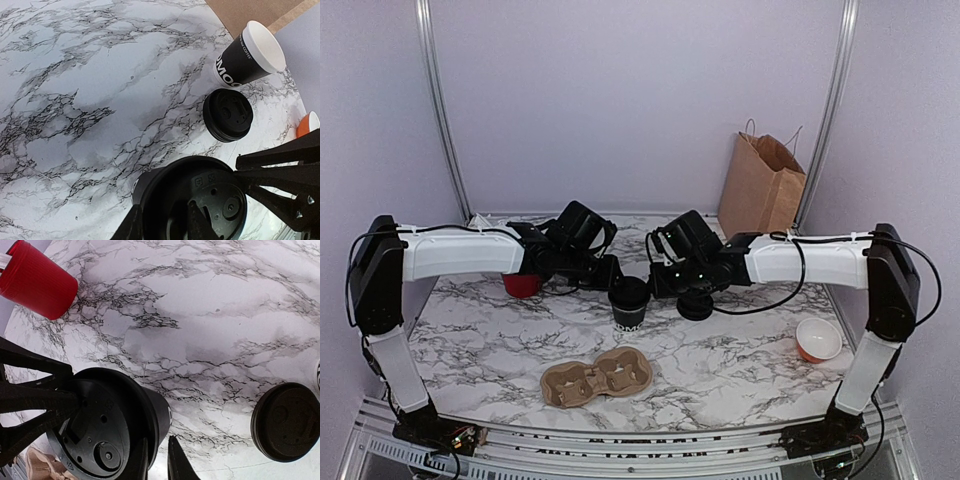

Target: Pack the takeout coffee

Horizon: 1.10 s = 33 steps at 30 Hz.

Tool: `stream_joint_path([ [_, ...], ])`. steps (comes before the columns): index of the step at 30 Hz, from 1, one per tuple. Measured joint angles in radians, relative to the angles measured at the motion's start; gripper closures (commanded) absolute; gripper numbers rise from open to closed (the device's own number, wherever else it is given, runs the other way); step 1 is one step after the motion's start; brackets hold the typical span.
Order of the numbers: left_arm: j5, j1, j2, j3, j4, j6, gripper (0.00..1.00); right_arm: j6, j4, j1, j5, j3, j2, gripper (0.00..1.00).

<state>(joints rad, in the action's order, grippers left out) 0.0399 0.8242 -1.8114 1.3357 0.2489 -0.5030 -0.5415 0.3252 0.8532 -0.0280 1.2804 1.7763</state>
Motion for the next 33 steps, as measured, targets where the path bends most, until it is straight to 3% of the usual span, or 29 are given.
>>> stream_joint_path([
  [16, 0.004, 0.011, -0.008, 0.038, 0.056, 0.022, 0.71, 0.024, 0.044, -0.034, -0.009, 0.003, -0.035, 0.84],
  [33, 0.003, 0.011, -0.008, 0.045, 0.080, 0.033, 0.62, 0.049, 0.043, -0.035, -0.002, 0.013, -0.049, 0.74],
])
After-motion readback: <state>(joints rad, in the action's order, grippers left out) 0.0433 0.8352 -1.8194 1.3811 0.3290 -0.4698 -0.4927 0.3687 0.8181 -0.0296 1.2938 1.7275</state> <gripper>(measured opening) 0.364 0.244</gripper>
